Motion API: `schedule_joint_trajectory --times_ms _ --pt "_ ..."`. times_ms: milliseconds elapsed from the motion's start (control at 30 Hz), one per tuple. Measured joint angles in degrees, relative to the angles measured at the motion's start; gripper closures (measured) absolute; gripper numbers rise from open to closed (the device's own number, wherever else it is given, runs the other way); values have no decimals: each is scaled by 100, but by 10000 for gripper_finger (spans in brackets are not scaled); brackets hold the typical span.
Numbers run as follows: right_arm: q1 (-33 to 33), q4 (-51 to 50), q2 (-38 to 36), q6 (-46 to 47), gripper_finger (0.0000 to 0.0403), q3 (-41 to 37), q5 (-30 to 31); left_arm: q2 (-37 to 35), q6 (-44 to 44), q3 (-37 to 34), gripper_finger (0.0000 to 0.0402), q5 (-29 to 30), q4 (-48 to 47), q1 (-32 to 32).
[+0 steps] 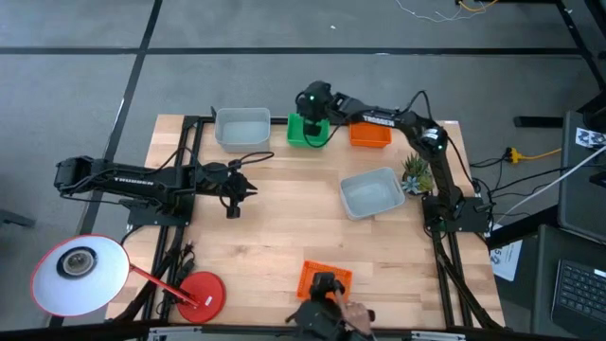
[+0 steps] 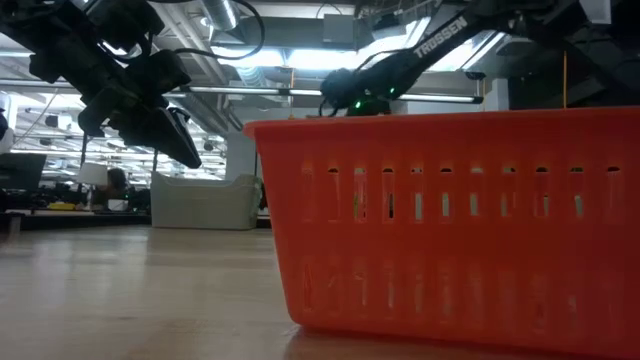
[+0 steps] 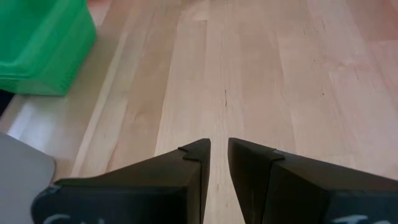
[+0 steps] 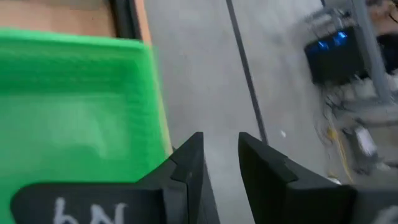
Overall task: Stack baskets by color
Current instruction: Stack the bottom green bin on top of the top green bins
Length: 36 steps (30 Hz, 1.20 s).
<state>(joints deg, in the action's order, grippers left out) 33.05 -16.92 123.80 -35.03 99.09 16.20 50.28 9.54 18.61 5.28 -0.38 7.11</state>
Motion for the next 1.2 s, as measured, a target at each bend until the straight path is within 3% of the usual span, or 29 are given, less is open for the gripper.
schedule_joint_trajectory --times_ms 100,267,400,500,633,700,933,1200 --pt "-38 112 190 -15 302 -4 405 0 -19 0 352 2 -5 0" --pt "-46 232 219 -10 302 38 569 -2 -24 0 352 0 -4 -2" --pt "-111 -281 138 186 302 312 351 -2 -27 0 352 0 -4 -1" --pt "-229 -1307 15 476 302 730 -731 -2 -29 0 352 0 -4 -1" --pt "-349 -2852 1 646 302 1122 -3132 -2 -31 0 352 0 -4 0" --pt "-386 -3144 3 653 302 1065 -3498 -2 -32 0 352 -1 -4 -2" --pt "-482 -3168 25 716 302 428 -3412 -2 -33 0 352 0 -4 0" --pt "-465 -2453 27 1244 302 -18 -2240 -2 -34 0 352 0 -4 0"
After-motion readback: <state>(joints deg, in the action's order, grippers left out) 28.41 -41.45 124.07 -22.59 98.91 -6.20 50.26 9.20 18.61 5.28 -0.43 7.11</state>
